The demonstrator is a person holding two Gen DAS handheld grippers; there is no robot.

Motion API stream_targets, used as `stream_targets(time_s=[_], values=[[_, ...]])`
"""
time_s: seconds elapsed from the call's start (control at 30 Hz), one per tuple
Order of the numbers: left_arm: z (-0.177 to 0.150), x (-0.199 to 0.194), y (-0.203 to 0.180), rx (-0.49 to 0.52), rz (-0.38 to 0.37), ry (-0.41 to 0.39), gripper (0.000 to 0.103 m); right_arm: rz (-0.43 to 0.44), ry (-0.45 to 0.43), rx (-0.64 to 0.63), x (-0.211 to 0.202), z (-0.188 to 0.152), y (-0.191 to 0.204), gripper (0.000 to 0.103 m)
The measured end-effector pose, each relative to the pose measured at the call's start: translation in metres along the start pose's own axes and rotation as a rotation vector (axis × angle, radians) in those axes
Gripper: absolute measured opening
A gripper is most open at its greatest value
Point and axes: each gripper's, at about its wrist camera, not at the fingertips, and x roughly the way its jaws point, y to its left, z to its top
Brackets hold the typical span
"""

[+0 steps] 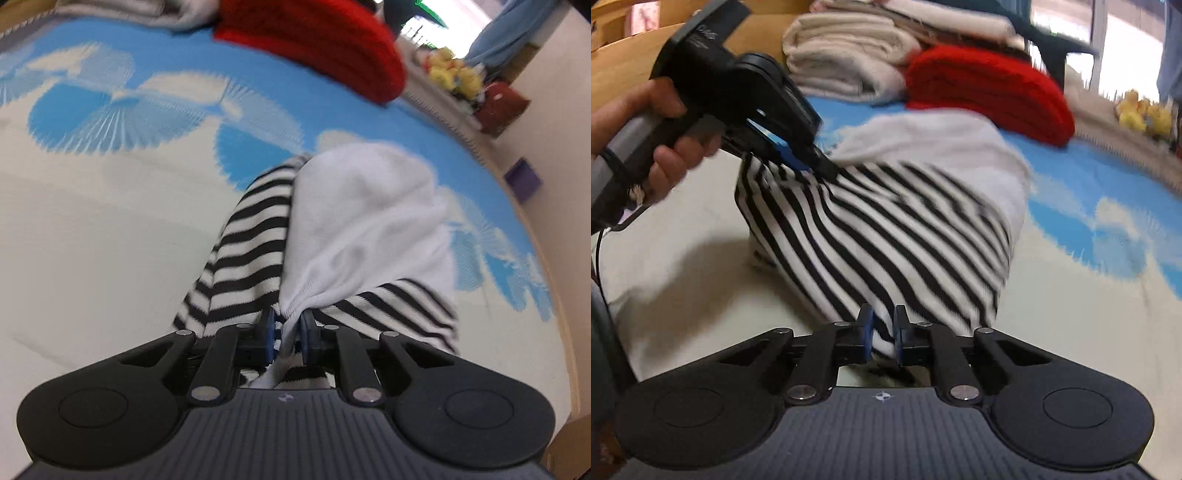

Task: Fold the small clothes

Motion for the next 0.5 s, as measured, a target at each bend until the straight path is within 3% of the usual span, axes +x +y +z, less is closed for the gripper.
stream_targets(time_s=[0.03,0.07,0.1,0.13,0.2,0.23,0.37,0.5], values=[[-0.002,0.005,-0.002,0.011,0.018,0.0,0.016,0.003,0.018,-0.006,0.004,-0.002,0.001,0.011],[-0.005,0.007,-0.005,0.026,0.036,-0.007,0.024,0.002,0.021,-0.018,0.005,-0.004,0.002,0.011],[-0.006,0.007,-0.008,0.036,0.057,-0.019,0.042,-0.001,0.015,-0.027,0.005,-0.005,0.004,0.011],[-0.007,0.004,-0.008,0.039,0.082,-0.041,0.05,-0.002,0.009,-0.031,0.003,-0.005,0.004,0.011],[-0.009,-0.005,-0.005,0.035,0.118,-0.074,0.079,0.006,-0.002,-0.009,-0.001,-0.004,0.002,0.011],[-0.011,-0.012,-0.003,0.023,0.142,-0.089,0.086,0.018,-0.007,0.015,-0.003,-0.004,-0.002,0.012],[-0.022,-0.037,0.015,0.003,0.218,-0.12,0.089,0.075,-0.042,0.122,-0.012,0.0,-0.016,0.013],[-0.029,-0.044,0.034,-0.004,0.24,-0.088,0.089,0.067,-0.22,0.26,-0.037,0.013,-0.034,0.013]])
